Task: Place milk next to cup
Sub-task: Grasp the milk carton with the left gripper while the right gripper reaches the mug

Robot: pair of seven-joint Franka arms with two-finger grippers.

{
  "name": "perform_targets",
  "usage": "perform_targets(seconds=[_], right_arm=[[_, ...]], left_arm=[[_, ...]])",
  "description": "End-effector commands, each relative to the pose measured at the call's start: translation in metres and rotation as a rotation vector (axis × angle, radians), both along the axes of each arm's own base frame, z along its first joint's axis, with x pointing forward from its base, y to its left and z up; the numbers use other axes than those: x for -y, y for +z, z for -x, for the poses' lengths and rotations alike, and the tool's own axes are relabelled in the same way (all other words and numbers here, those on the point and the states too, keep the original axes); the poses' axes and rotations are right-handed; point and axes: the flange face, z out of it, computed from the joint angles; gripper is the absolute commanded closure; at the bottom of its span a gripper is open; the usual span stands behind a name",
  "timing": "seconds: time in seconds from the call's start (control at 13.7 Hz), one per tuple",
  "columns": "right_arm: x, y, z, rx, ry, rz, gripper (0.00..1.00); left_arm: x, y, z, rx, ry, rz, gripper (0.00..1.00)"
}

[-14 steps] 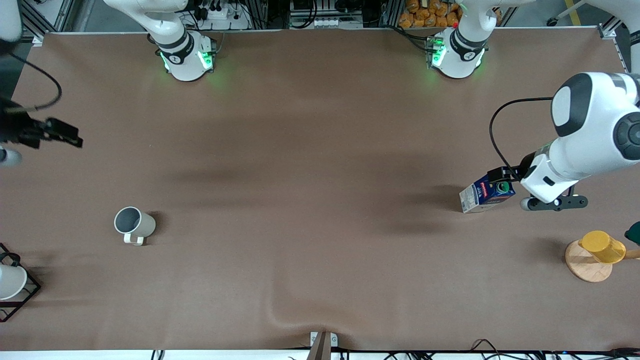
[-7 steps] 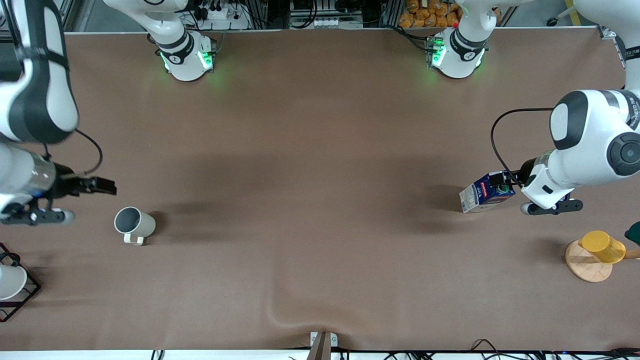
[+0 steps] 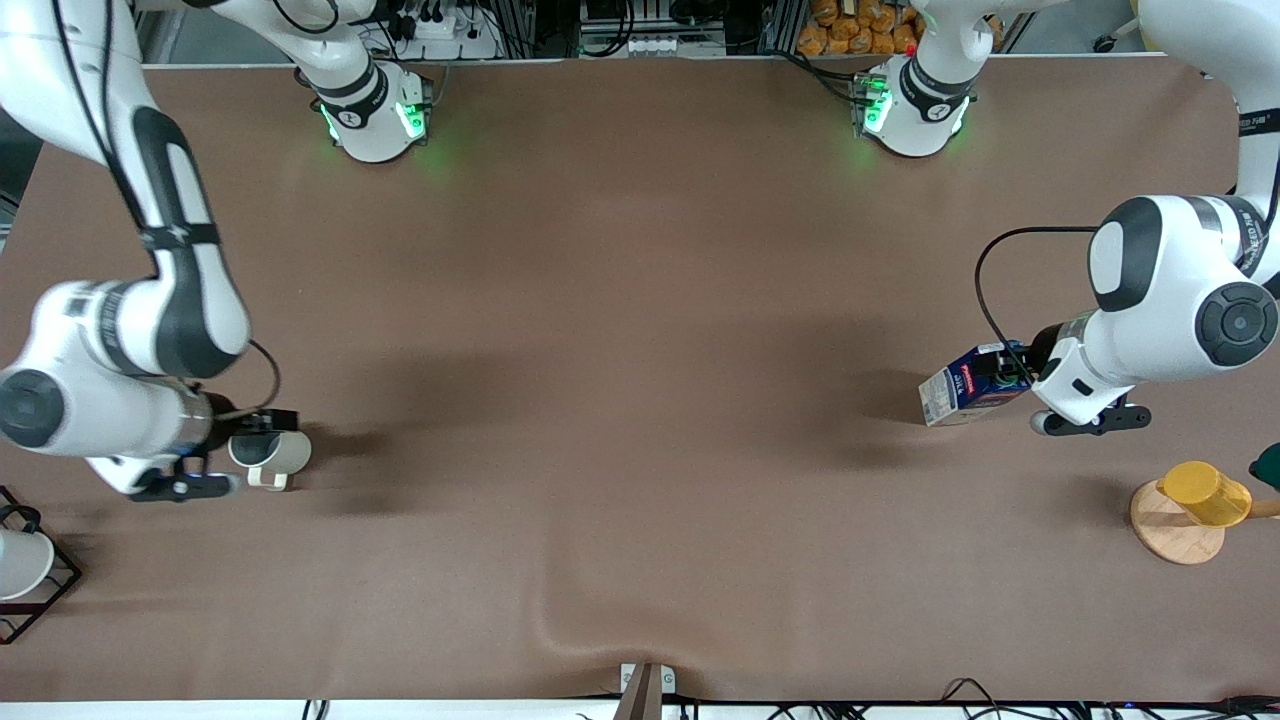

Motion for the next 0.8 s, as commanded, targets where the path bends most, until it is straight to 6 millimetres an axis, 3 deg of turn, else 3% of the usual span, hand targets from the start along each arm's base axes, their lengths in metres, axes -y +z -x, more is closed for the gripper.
perform_targets(seconds=[0.0, 0.29, 0.44, 0.59, 0.73], right_arm=[[0.001, -0.030, -0.003, -0.023, 0.002, 0.004, 0.00], [0.007, -0.037, 0.002, -0.043, -0.001, 0.002, 0.00], [0.013, -0.037, 0.003, -0.043, 0.000, 0.000, 0.00], [0.017, -0.044, 0.005, -0.053, 0.010, -0.004, 0.00], [0.032, -0.058, 0.005, -0.053, 0.022, -0.013, 0.00]], left_arm=[[-0.001, -0.008, -0.002, -0.003, -0.009, 0.015, 0.00], [-0.001, -0.014, -0.001, -0.014, -0.009, 0.016, 0.00], [0.000, -0.014, -0.001, -0.014, -0.006, 0.014, 0.12], [0.001, -0.013, -0.001, -0.014, -0.003, 0.013, 0.34], [0.001, -0.012, -0.001, -0.014, -0.012, 0.014, 0.42]])
